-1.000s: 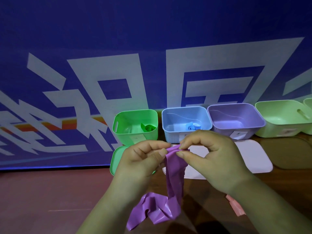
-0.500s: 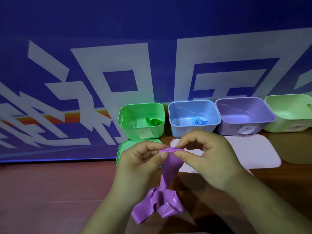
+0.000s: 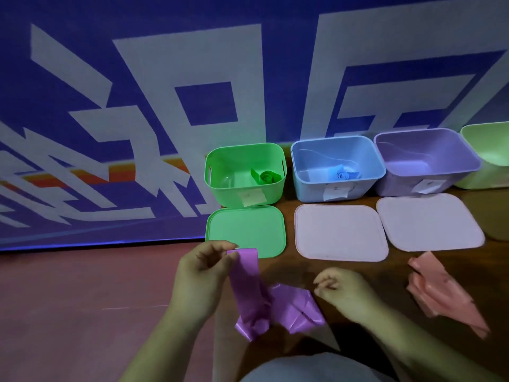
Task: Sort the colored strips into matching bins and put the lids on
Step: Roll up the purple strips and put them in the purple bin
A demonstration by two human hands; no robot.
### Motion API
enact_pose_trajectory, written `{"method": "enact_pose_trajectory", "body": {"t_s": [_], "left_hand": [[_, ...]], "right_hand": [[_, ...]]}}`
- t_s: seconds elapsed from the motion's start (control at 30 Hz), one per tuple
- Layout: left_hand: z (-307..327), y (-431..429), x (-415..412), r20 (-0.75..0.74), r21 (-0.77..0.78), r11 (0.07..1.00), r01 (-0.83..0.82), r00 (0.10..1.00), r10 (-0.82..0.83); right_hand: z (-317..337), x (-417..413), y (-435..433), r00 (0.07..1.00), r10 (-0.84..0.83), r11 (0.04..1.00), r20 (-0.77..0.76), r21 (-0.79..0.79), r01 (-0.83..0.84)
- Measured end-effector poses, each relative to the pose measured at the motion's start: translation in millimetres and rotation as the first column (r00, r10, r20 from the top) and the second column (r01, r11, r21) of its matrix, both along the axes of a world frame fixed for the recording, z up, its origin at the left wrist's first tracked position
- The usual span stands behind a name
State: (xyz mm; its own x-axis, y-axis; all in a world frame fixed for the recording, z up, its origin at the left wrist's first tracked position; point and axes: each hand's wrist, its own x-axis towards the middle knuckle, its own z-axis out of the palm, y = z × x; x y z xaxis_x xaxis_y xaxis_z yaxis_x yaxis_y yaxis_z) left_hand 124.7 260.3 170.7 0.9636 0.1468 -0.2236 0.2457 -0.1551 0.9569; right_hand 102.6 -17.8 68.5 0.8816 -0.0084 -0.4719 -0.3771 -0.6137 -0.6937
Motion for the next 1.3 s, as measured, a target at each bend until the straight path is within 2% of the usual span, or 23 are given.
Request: {"method": "enact_pose_trajectory", "body": {"t_s": [0.13,0.2,0.37,0.5,0.63,0.73,0.9,1.03,1.17,1.3], "left_hand": [[-21,19,2,-0.053,0.022,0.999,0.030,0.998,-0.029],[-29,25,2,-0.067,0.028,0.999,0.044,0.997,-0.042],[-44,33,0,-0.115,0.005,0.995,0.103,0.988,-0.101],[-49,37,-3,-0.106,0.008,0.989,0.146,0.984,-0.145],[-50,41,-4,-0.102,-0.007,0.988,0.152,0.983,-0.152],[-51,44,-5,-0.105,-0.029,0.987,0.155,0.982,-0.157],[-54,40,-3,-0.104,-0.045,0.983,0.180,0.977,-0.184],[-53,29,-3,-0.093,-0.051,0.974,0.223,0.970,-0.227],[-53,21,-6,-0.091,-0.062,0.968,0.245,0.964,-0.250],[-53,18,-10,-0.095,-0.065,0.969,0.238,0.965,-0.243]], "right_hand": [[-32,-20,11,0.984,0.084,0.995,-0.157,-0.036,-0.091],[-42,-27,15,0.980,0.083,0.992,-0.178,-0.075,-0.098],[-57,-36,21,0.976,-0.160,0.980,-0.147,-0.146,0.138],[-66,-40,28,0.962,-0.235,0.970,-0.140,-0.100,0.222],[-68,-40,25,0.905,-0.399,0.916,-0.149,-0.014,0.401],[-55,-36,9,0.884,-0.451,0.887,-0.120,0.051,0.460],[-35,-27,-24,0.826,-0.562,0.827,0.046,0.074,0.558],[-35,-27,-32,0.785,-0.609,0.793,0.112,0.125,0.597],[-44,-33,-27,0.796,-0.597,0.801,0.103,0.133,0.584],[-49,-40,-24,0.863,-0.484,0.871,0.147,-0.008,0.490]]}}
